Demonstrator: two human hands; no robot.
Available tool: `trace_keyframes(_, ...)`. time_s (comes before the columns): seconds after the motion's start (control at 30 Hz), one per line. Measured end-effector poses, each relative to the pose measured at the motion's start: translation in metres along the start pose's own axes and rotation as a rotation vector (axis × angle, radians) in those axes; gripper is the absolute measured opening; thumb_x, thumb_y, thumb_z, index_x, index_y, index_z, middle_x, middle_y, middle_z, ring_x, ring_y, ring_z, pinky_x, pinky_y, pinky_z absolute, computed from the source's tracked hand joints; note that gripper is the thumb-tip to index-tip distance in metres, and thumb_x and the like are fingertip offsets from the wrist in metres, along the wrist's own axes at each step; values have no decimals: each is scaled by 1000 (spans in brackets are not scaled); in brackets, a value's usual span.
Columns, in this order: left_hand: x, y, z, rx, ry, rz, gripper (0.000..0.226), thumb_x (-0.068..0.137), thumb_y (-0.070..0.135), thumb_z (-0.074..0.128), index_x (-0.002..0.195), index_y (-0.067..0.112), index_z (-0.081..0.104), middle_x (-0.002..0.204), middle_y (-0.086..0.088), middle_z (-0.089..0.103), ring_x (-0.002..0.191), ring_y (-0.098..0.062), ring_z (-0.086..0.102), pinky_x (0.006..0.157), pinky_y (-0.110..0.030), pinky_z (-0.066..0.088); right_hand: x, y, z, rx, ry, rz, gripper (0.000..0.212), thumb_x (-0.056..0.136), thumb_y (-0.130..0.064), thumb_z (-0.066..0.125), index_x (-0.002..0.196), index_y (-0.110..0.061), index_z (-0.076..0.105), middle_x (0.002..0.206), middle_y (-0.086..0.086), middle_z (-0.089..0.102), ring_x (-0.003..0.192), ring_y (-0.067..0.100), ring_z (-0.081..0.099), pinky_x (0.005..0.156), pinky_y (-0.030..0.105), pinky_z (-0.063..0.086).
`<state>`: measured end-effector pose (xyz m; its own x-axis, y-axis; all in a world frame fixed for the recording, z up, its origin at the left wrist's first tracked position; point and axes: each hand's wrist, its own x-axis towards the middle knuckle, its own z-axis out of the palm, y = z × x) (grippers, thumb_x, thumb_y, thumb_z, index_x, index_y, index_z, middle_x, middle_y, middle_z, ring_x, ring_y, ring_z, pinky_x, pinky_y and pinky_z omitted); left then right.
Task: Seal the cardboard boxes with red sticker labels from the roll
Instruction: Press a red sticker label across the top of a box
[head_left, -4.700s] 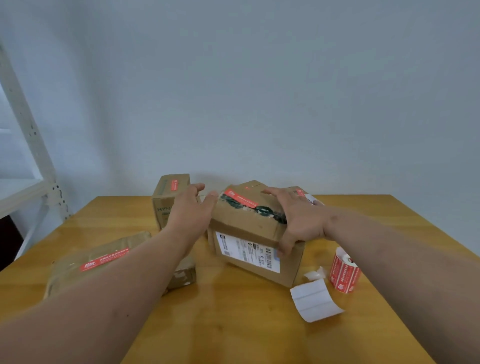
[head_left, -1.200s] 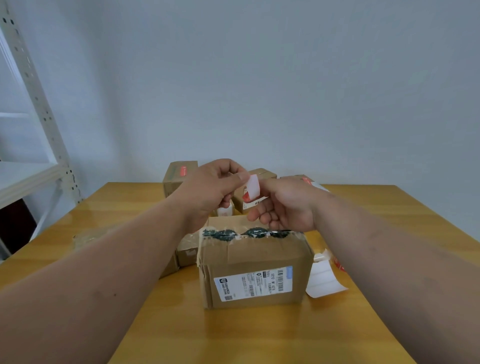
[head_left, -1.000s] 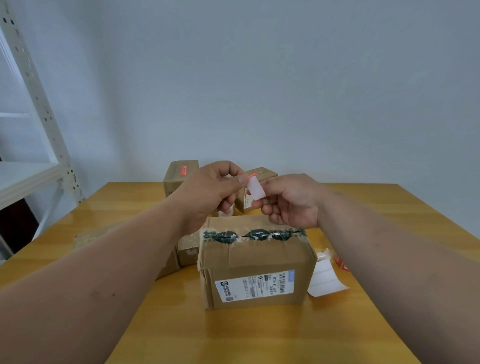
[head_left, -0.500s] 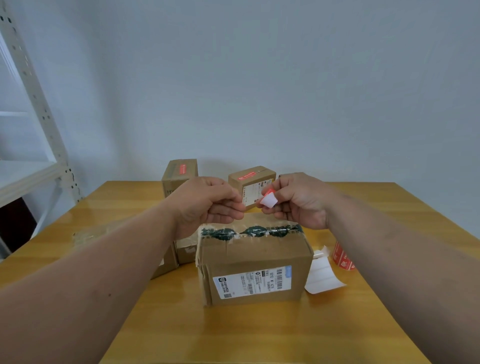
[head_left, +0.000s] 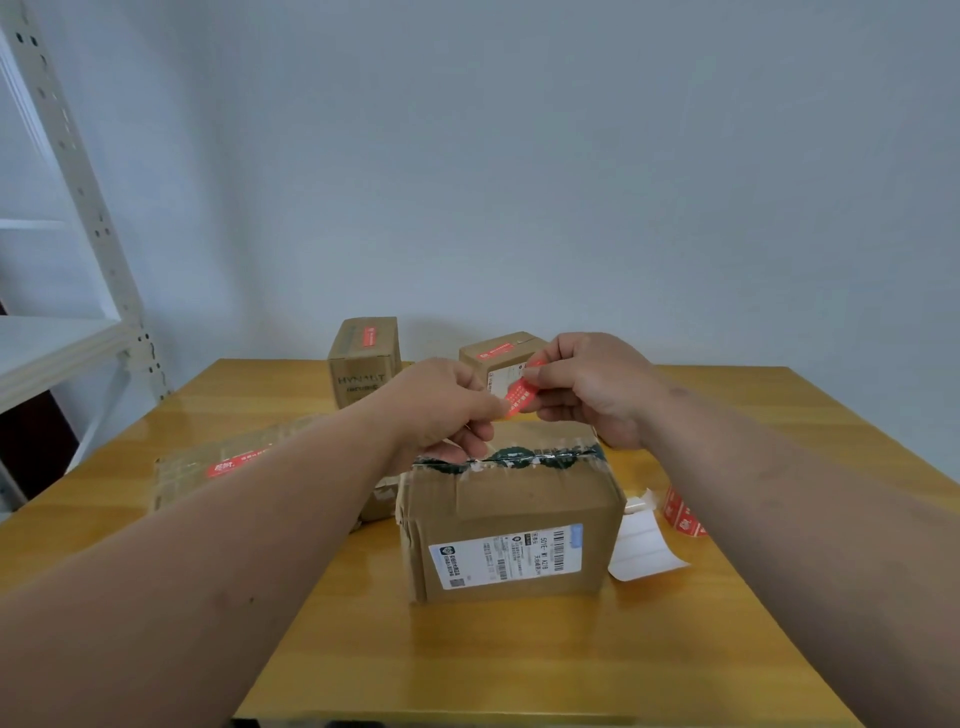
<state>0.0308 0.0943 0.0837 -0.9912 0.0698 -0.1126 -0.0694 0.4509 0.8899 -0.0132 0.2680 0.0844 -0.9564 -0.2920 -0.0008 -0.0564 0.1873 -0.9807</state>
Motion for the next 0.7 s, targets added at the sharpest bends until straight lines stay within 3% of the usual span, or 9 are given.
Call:
trace_keyframes(0.17, 0, -6, -8, -41, 47, -34, 9, 92, 10, 63, 84, 12, 60, 71, -6, 67, 60, -15, 63, 53, -24, 51, 0, 6, -8, 0, -37, 79, 11, 90, -5, 64, 84, -13, 61, 84, 10, 72, 74, 20, 70, 64, 28, 53)
trace_keyframes(0.33, -2, -7, -12, 2, 68, -31, 11, 93, 9, 61, 82, 11, 61, 74, -8, 66, 59, -13, 59, 54, -24, 51, -2, 9, -9, -91, 0, 79, 14, 82, 0, 71, 78, -12, 64, 62, 1, 64, 56, 15, 56, 55, 25, 44)
trace_keyframes(0.53, -4, -8, -14, 131, 64, -22, 12, 94, 12, 60, 83, 10, 63, 69, -5, 63, 54, -10, 52, 51, -21, 43, -3, 9, -10, -186, -25, 86, 13, 81, 1, 70, 82, -11, 64, 68, 4, 67, 53, 14, 58, 53, 26, 42)
trace_keyframes(0.7, -1, -7, -7, 286, 56, -29, 18, 92, 11, 61, 73, 10, 60, 65, -5, 57, 54, -13, 46, 50, -20, 42, -3, 9, -8, -404, 5, 67, 9, 81, -2, 70, 77, -10, 67, 79, 10, 69, 58, 15, 58, 63, 32, 43)
